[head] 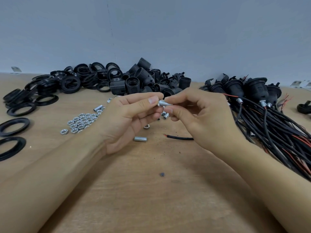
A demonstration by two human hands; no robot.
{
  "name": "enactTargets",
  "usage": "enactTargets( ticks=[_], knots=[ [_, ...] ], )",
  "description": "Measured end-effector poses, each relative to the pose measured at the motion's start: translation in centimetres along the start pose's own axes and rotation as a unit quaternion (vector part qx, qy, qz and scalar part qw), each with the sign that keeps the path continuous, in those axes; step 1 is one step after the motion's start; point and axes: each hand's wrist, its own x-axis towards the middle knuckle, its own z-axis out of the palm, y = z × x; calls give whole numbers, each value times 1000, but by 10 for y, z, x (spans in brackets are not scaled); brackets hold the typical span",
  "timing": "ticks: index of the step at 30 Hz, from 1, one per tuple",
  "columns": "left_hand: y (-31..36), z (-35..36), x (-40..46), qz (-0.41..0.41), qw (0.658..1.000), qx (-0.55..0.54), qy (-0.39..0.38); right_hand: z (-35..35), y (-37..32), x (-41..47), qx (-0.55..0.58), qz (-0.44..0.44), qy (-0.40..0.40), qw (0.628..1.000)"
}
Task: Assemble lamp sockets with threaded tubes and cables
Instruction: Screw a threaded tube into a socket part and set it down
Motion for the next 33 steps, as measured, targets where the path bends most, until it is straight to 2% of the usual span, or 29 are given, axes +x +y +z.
enactTargets(
  ticks=[10,12,16,22,33],
  knots=[
    [1,0,-1,-40,999,25,12,-3,7,3,-118,-126,-14,985],
    [1,0,-1,-38,999,28,12,-4,7,2,-107,-110,-18,988],
    [2,0,-1,-21,999,27,6,-4,6,0,-16,9,-32,999],
    [2,-2,-1,-29,999,20,10,0,4,-1,-28,5,1,1000],
    [1,-4,0,-8,999,34,23,-4,0,-1,-107,-43,-27,993]
  ],
)
